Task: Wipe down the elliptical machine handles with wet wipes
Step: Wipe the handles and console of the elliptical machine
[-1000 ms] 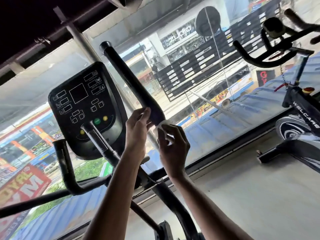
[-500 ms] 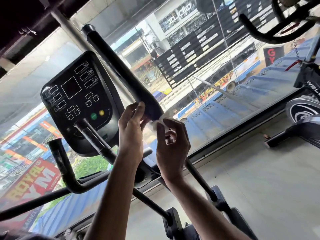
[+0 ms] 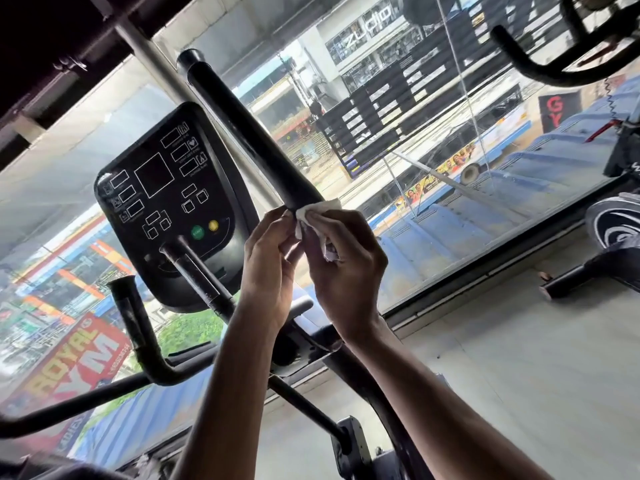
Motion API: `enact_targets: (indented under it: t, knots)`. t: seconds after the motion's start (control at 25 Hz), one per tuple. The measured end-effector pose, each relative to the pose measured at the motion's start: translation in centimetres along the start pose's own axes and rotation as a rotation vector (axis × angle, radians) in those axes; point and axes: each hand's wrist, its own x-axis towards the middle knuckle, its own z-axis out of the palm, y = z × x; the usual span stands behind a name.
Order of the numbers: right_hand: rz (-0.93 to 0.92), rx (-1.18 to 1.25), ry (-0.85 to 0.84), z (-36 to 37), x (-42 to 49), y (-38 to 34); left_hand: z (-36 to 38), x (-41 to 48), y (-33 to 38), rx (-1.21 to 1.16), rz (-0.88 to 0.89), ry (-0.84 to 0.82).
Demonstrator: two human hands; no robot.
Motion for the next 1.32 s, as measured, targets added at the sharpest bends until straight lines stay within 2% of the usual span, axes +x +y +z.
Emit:
enact_targets:
  t: [0.12,0.28,0.44,0.64,0.76,0.92,1.08,1.16,1.24,1.32]
  knots:
    - [-0.017,-0.052,0.002,-0.3,-1.1,1.0,0.1,-0.2,0.1,-0.003,-0.009,0.011]
    - [0.299,-0.097,0.017,-1.3,-5.8,2.8,0.5,-0.5,-0.2,0.015,0.041,0.034]
    - [0.403,0.01,0.088,-0.6,-4.7,1.5,0.8,-0.6,-0.7,0.136,0.138,0.008]
    - [0.75,0.076,0.078,0.1,-5.9,3.1,1.5,-1.1,-1.4,0.224,0.163,0.049]
    - [0.754,0.153,0.103,-0.2,-5.6,3.2,1.3,-0.8,-1.7,0.209,0.201,0.044]
    - [0.923,0.12,0.08,-0.4,-5.5,4.4,1.7,-0.7,-2.4,0.218,0.258,0.075]
    - [0.822,0.091,0.148,0.0,-5.2,3.7,2.3,-0.8,-3.1,0.198,0.283,0.126]
    - [0.901,0.07,0.116,0.4,-5.4,4.6,2.6,-0.7,-3.3,0.206,0.3,0.16]
    - [1.072,0.091,0.093,0.7,-5.4,5.7,2.8,-0.8,-3.4,0.221,0.338,0.186]
    - [1.081,0.127,0.135,0.6,-5.3,5.1,3.2,-1.0,-3.8,0.209,0.352,0.208]
